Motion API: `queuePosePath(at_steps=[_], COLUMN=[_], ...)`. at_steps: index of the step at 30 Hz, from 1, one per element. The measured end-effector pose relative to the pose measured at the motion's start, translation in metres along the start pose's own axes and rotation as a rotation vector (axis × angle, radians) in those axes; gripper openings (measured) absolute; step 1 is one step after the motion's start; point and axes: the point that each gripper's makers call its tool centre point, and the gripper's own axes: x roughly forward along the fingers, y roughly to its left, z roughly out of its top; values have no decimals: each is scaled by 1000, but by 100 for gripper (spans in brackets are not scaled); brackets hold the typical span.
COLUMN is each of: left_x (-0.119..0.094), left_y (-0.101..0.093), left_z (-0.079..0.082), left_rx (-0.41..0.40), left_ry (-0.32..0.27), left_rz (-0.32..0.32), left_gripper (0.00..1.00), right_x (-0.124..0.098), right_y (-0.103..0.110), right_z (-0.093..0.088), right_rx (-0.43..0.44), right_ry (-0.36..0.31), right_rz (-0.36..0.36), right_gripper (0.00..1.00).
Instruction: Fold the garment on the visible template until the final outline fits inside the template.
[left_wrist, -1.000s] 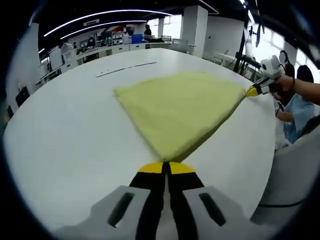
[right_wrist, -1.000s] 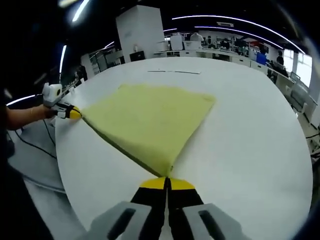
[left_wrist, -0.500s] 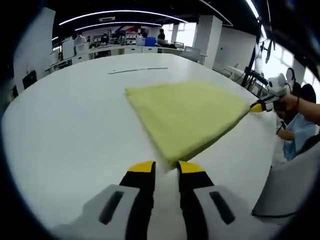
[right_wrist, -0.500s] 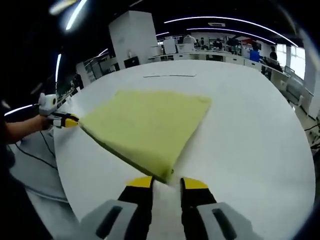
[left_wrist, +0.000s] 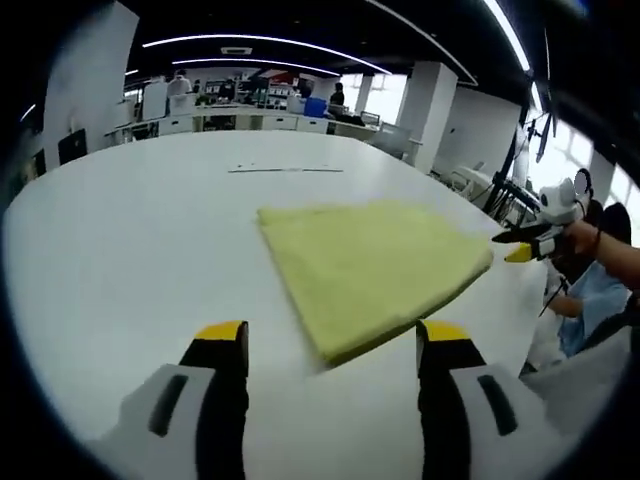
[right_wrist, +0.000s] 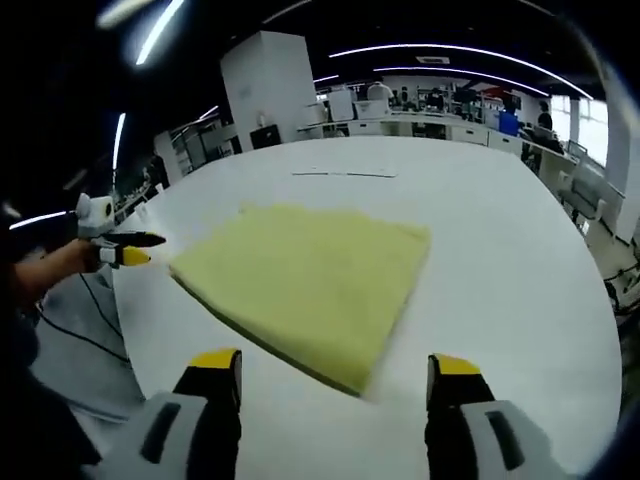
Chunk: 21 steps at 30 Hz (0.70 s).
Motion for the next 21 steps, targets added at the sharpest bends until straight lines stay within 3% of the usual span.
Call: queuePosePath(at_steps=[3,7,10,12,15,21], left_x=[-7,-15,-19,-22,-25,-29], left_y=[-5,-8,-10,-10,-11,-17], left_z=[11,19,21,15,16,26], left_rx=[-19,-22,-15,-22,-8,-57], left_ry=[-35,-51,-46,5,11,-53], left_rz=[2,12,25,36,49,43], left_gripper=[85,91,94,96,98,99], right_x=[-6,-13,-17,-19,-22,-30], right_y=[7,17,25,29,38,50], right_z=[13,27,36,41,47,55], right_rx=[25,32,41,40,55,42], right_ry=[-25,-56,-68,-79,-96,-103], right_rz=[2,8,16,21,37,50], right_gripper=[81,88,93,96,100,100])
